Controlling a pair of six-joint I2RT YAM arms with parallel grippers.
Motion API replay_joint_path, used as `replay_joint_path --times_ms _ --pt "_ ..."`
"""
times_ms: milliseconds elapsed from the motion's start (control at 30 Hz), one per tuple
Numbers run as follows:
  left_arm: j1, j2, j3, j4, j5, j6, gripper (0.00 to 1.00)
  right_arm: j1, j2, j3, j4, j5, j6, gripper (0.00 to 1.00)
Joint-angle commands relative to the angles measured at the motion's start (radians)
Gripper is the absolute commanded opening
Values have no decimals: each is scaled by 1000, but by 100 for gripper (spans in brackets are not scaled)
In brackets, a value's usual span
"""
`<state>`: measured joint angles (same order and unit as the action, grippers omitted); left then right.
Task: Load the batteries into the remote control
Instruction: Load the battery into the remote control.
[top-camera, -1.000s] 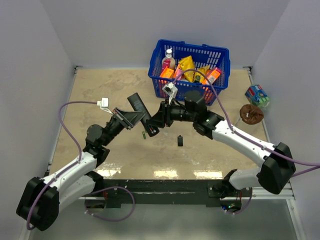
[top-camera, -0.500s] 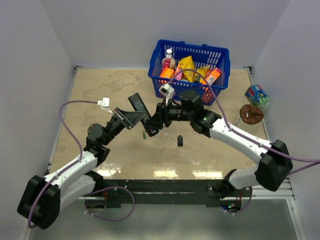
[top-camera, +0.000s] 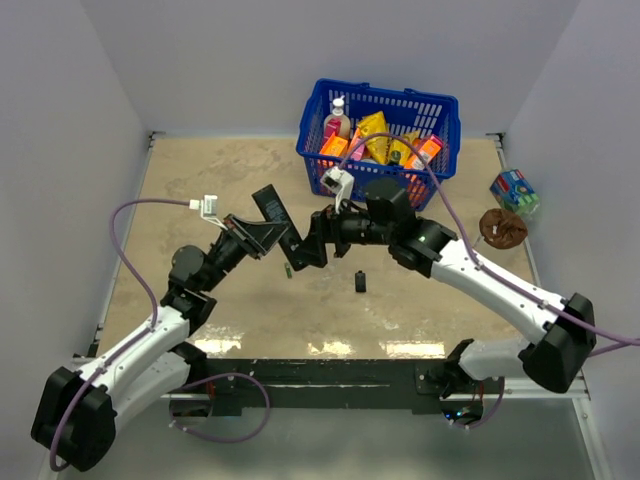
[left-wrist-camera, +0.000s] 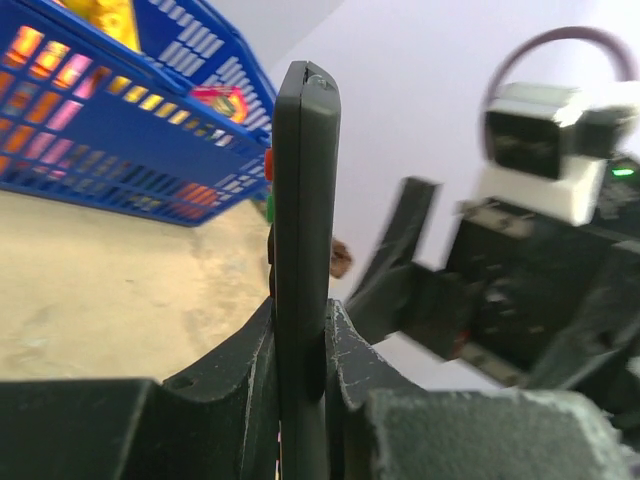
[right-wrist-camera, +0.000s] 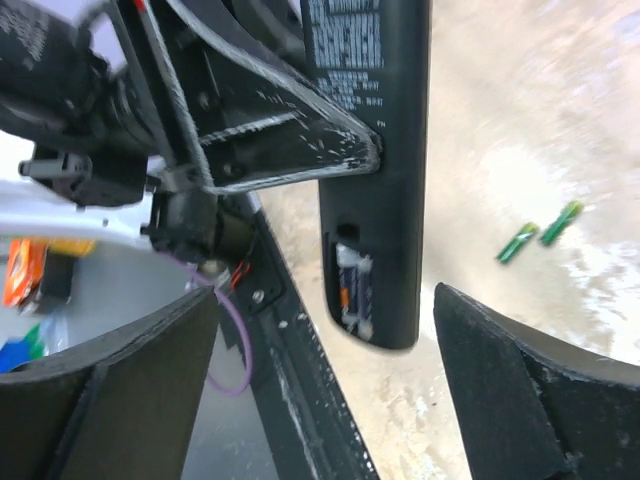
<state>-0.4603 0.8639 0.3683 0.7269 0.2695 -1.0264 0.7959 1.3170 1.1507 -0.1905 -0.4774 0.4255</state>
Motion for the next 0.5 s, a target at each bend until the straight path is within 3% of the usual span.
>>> replay_joint_path --times_ms 0,333,467 --pt "25 -37 52 -106 -61 138 0 -23 -99 41 -70 161 -25 98" --pt "87 -75 29 -225 -66 249 0 -50 -122 -23 -332 546 15 98" --pt "91 -72 11 -225 -50 258 0 -81 -85 -80 -406 652 62 88"
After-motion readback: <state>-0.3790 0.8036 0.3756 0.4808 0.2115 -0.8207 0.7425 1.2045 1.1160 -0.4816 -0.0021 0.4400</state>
